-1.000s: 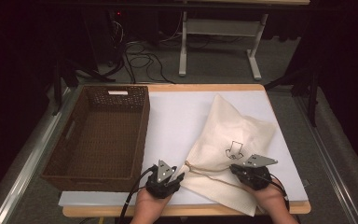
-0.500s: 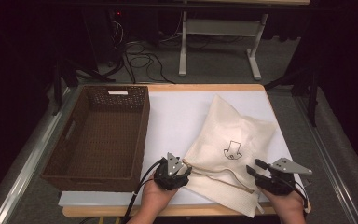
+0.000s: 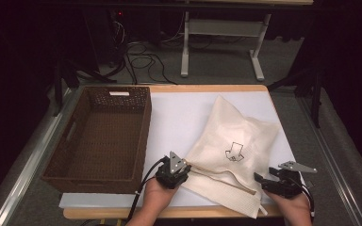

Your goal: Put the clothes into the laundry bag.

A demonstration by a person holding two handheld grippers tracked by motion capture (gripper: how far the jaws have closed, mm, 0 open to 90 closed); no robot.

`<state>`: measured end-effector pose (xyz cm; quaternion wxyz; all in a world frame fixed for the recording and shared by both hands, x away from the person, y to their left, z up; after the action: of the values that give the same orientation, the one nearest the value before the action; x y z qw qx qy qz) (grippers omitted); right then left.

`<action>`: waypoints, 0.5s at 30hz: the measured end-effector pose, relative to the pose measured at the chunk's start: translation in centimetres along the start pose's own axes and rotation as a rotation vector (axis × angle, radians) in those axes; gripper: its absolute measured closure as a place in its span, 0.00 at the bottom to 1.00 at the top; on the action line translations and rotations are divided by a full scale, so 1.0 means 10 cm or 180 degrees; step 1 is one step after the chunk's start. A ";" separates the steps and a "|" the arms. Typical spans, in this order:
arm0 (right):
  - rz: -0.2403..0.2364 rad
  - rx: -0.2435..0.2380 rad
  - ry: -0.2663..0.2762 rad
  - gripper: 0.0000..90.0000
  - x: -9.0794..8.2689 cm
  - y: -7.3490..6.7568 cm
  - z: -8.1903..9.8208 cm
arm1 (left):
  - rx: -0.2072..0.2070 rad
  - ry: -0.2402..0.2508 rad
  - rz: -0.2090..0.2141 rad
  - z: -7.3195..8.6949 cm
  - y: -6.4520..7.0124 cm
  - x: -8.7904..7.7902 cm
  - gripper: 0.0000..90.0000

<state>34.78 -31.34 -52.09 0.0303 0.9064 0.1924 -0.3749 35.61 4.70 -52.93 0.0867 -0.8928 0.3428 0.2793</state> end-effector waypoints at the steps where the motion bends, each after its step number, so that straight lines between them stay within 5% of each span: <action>1: -0.0001 -0.0026 -0.0023 0.38 0.02 -0.01 0.01 | -0.0005 0.0006 0.0002 0.00 0.00 0.00 0.77; 9: 0.0050 -0.0209 0.0032 0.93 0.05 -0.06 -0.03 | 0.0038 0.0054 -0.0043 0.00 0.00 -0.02 0.88; 15: 0.0093 -0.0379 0.0044 0.98 0.15 -0.09 -0.15 | 0.0054 0.0179 -0.0153 0.03 0.00 -0.15 0.91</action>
<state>36.43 -29.74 -51.97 0.0883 0.9082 0.2012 -0.3561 34.56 5.60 -52.37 0.0912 -0.9075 0.3258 0.2491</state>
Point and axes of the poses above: each handheld gripper's, and its own axes: x roughly forward along the jaws, z roughly out of its underside, y roughly to its right, the point moved 2 cm from there along x, roughly forward along the jaws, and after that the axes turned 3 degrees about z, right-handed, at the moved point
